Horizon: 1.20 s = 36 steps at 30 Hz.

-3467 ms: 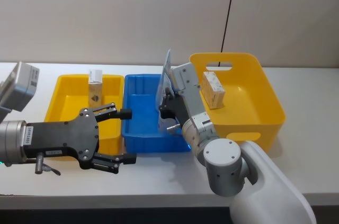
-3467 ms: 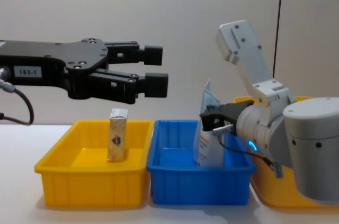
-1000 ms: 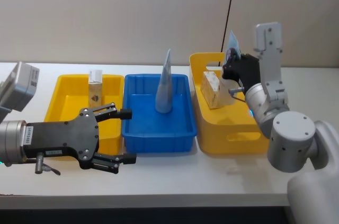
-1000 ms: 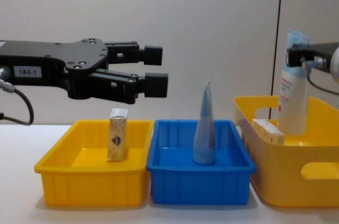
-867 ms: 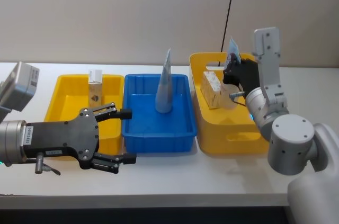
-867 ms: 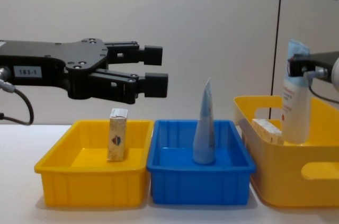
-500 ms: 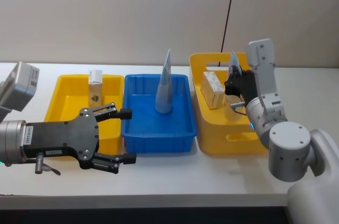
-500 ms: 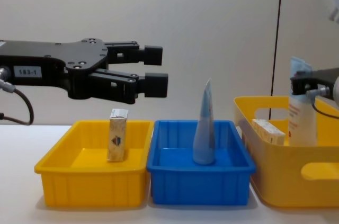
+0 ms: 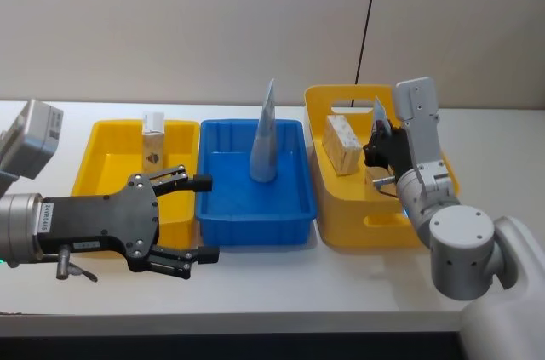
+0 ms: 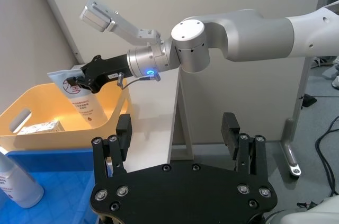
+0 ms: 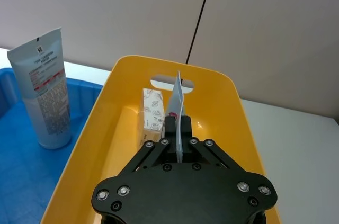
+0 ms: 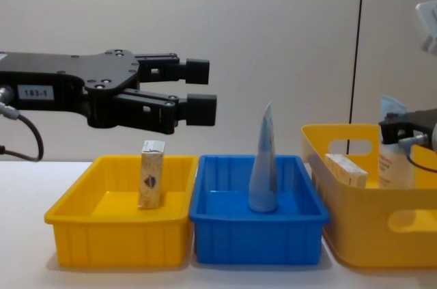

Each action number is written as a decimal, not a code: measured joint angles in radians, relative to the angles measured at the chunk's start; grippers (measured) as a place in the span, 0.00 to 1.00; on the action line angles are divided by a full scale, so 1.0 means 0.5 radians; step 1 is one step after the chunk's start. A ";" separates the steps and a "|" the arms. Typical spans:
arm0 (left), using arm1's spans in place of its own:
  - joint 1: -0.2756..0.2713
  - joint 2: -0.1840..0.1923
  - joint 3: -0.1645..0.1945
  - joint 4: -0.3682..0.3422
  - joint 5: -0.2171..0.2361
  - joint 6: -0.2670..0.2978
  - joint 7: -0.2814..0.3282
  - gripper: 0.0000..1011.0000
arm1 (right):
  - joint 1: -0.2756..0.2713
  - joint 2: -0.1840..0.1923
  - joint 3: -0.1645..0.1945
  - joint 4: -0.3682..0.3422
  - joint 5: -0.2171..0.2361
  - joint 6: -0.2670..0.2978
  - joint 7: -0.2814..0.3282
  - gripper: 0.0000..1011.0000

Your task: Bimanual collaborative sorting of washing and personal care products

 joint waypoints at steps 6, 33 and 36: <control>0.000 0.000 0.000 0.000 0.000 0.000 0.000 0.99 | 0.004 -0.015 0.009 0.023 -0.019 -0.008 -0.018 0.18; 0.000 0.000 0.000 0.000 0.000 0.000 0.000 0.99 | -0.013 -0.041 0.049 -0.278 0.165 -0.074 0.254 0.98; 0.000 0.000 0.000 0.000 0.000 0.000 0.000 0.99 | -0.032 -0.023 0.044 -0.338 0.207 -0.055 0.327 0.99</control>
